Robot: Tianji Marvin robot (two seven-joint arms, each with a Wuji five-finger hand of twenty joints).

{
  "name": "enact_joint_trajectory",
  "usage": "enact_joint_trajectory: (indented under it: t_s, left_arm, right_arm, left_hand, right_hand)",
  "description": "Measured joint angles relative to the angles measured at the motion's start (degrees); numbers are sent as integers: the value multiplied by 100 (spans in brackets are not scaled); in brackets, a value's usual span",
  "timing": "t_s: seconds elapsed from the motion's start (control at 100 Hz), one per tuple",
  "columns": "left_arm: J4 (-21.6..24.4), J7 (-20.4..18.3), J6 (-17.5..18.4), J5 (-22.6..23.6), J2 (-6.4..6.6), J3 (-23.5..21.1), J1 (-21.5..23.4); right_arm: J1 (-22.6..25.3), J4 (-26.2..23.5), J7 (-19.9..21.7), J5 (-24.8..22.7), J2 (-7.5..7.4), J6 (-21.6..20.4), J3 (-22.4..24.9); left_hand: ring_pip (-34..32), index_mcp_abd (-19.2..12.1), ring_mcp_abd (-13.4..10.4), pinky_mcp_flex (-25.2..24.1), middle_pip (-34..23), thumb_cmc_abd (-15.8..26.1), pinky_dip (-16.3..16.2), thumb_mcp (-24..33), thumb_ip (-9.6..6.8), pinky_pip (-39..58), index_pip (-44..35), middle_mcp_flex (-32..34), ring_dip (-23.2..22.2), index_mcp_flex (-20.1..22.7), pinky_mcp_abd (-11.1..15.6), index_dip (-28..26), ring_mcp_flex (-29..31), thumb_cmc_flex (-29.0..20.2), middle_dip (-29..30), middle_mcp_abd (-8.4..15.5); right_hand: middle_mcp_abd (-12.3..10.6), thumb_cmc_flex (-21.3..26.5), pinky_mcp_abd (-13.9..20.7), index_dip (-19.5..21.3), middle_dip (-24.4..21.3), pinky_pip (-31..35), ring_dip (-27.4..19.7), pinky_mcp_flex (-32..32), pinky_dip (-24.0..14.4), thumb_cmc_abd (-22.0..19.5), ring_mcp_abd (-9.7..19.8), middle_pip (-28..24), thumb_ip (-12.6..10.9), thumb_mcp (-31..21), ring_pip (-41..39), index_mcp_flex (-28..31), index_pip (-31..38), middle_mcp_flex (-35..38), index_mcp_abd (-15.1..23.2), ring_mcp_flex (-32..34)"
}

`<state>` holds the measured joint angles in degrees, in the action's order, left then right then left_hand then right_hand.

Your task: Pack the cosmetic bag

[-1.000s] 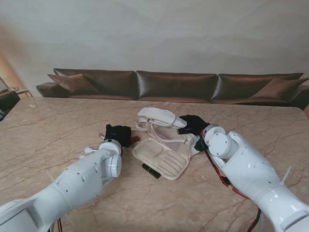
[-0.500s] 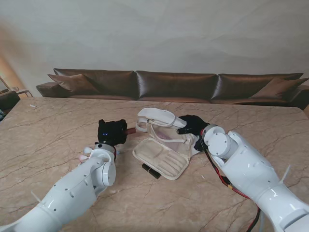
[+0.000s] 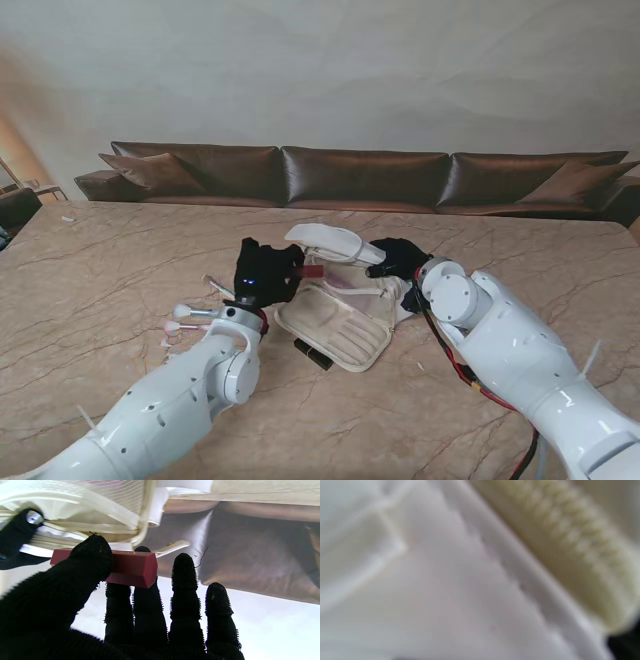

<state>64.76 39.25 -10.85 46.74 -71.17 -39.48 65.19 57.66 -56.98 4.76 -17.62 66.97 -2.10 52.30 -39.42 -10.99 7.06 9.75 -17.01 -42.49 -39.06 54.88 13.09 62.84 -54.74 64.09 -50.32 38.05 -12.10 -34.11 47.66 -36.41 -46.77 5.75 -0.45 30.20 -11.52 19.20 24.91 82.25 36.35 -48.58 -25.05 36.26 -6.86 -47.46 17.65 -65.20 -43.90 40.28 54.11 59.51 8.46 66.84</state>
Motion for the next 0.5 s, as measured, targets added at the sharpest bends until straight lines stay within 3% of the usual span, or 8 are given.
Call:
enact_joint_trajectory:
  t_s: [0.14, 0.5]
  left_arm:
    - [-222, 81, 218, -47, -107, 319, -233]
    - [-1008, 405, 354, -46, -410, 1063, -830]
  right_arm:
    - [9, -11, 10, 0, 0, -3, 14]
    - [62, -40, 16, 26, -5, -54, 80]
  left_hand:
    - [9, -142, -33, -74, 0, 0, 6, -55, 0, -3, 0, -8, -58, -44, 8, -13, -58, 2, 0, 64]
    - [73, -225, -114, -109, 0, 118, -1, -258, 2, -6, 0, -17, -133, -100, 58, -5, -198, 5, 0, 149]
  right_hand:
    - [0, 3, -1, 0, 0, 1, 0, -1, 0, 0, 0, 0, 0, 0, 0, 1, 0, 1, 0, 0]
    - [0, 10, -4, 0, 0, 1, 0, -1, 0, 0, 0, 0, 0, 0, 0, 1, 0, 1, 0, 0]
